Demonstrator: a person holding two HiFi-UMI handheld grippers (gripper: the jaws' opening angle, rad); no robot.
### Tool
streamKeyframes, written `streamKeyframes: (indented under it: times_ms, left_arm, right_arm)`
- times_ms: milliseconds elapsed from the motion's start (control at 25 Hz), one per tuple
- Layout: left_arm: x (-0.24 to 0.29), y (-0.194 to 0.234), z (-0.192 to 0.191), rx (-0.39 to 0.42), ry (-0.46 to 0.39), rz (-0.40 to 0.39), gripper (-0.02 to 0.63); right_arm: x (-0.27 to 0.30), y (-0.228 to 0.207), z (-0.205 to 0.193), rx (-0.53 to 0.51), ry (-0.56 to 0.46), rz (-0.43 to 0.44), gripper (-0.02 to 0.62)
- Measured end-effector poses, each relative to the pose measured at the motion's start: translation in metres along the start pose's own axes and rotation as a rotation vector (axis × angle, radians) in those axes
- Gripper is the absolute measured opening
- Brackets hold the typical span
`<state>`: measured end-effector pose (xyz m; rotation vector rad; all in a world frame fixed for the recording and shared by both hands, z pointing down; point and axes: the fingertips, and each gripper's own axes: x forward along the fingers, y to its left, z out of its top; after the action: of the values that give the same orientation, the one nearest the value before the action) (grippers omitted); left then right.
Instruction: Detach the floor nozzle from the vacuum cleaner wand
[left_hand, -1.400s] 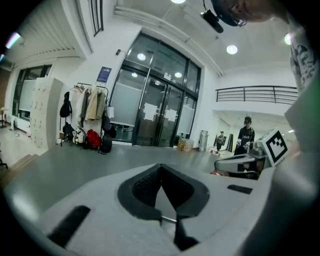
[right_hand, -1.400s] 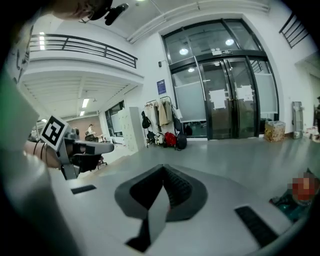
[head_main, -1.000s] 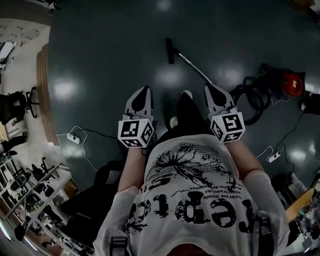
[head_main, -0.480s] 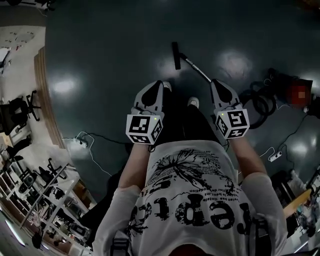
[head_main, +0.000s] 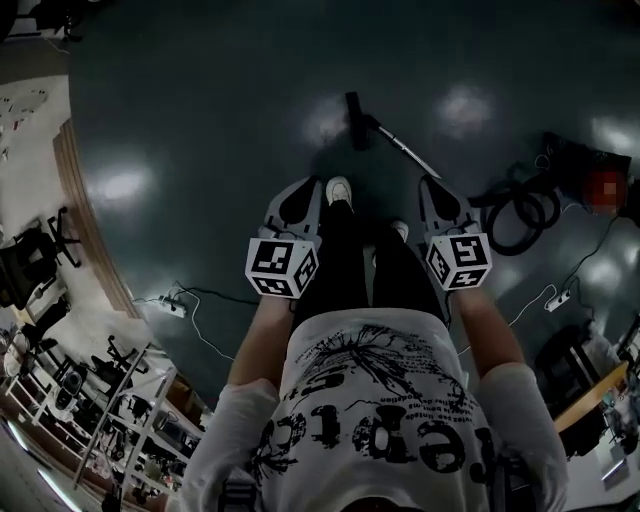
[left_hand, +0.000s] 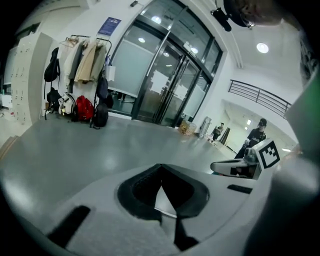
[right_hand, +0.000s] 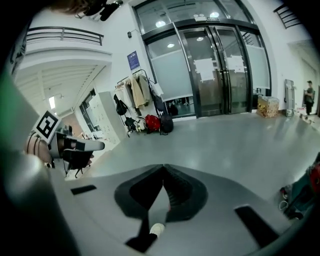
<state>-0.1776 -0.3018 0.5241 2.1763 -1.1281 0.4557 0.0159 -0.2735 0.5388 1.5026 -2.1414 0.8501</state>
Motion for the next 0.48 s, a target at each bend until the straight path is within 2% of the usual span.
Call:
streamKeyframes:
  times_ms: [200,360,480]
  left_arm:
    - [0.054,0.031,-0.053,-0.046,0.027,0.048,0.004]
    - [0.117,0.057,-0.11,0.03,0.05,-0.002,0.004]
    - [0.166,0.072,-0.152,0.108,0.041,-0.067,0.003]
  right_arm:
    - [0.063,-0.035,-0.071,0.012,0.07,0.036,0.003]
    - [0.124,-0.075,-0.135,-0.026,0.091,0.03,0.003]
    - [0.173,-0.103,-0.193,-0.064,0.093,0.075,0.003]
